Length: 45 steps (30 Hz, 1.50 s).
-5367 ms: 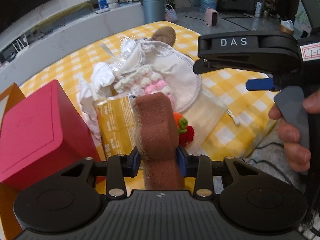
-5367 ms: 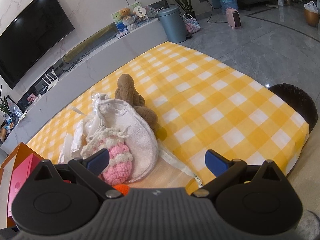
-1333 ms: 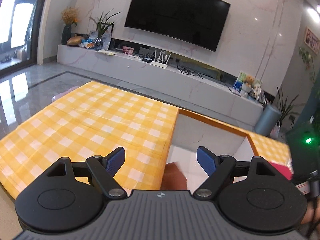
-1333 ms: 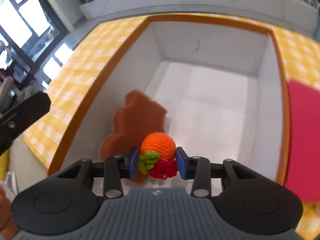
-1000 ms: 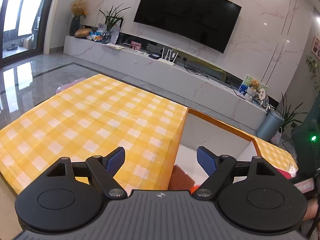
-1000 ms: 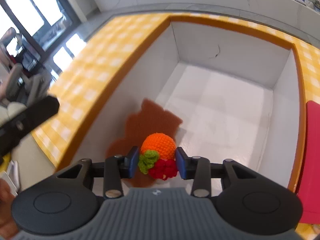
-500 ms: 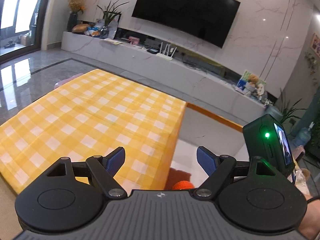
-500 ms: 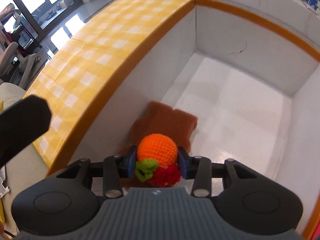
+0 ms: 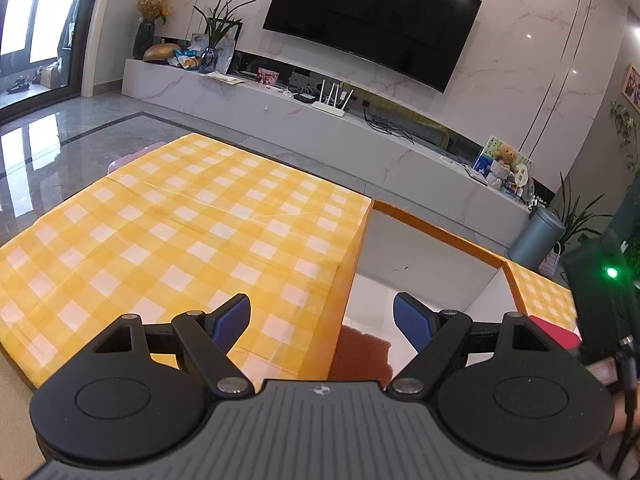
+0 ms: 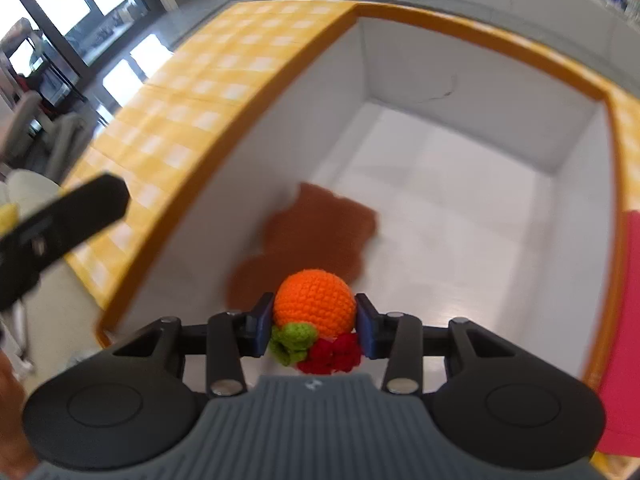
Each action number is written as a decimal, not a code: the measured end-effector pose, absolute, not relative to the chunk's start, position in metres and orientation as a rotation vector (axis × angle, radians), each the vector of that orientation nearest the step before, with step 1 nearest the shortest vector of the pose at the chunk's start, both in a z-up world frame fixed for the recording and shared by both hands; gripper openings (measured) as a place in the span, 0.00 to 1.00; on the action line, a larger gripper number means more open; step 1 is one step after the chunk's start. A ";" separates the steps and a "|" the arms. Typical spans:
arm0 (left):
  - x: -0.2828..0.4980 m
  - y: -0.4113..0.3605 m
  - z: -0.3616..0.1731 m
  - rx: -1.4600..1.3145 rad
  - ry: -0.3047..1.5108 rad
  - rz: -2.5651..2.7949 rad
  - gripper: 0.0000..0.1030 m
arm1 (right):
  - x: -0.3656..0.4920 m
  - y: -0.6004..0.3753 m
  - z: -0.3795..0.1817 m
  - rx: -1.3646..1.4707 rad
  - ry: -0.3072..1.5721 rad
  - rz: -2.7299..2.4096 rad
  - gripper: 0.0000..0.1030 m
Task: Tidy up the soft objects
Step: 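Lower the crocheted strawberry into the white box and open the right tool, then move both tools back toward the remaining items beside the red box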
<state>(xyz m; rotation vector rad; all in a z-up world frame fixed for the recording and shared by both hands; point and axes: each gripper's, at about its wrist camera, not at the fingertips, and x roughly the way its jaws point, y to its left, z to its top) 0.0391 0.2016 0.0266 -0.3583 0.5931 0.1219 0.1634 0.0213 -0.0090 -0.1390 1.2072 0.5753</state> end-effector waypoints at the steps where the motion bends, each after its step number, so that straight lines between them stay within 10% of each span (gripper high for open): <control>1: 0.039 0.201 0.027 -0.357 0.592 0.123 0.92 | 0.163 0.018 -0.009 -0.156 1.203 0.560 0.41; 16: 0.035 0.177 0.041 -0.244 0.559 0.131 0.92 | 0.149 -0.013 0.010 -0.164 1.171 0.545 0.62; 22: 0.025 0.171 0.056 -0.227 0.539 0.127 0.92 | 0.133 -0.034 0.039 -0.159 1.049 0.559 0.88; 37: -0.013 0.062 0.123 -0.049 0.378 -0.098 0.92 | 0.071 -0.188 0.137 -0.183 0.653 0.306 0.97; 45: 0.003 -0.024 0.105 0.091 0.437 -0.287 0.92 | 0.041 -0.302 0.098 -0.051 0.643 0.041 0.97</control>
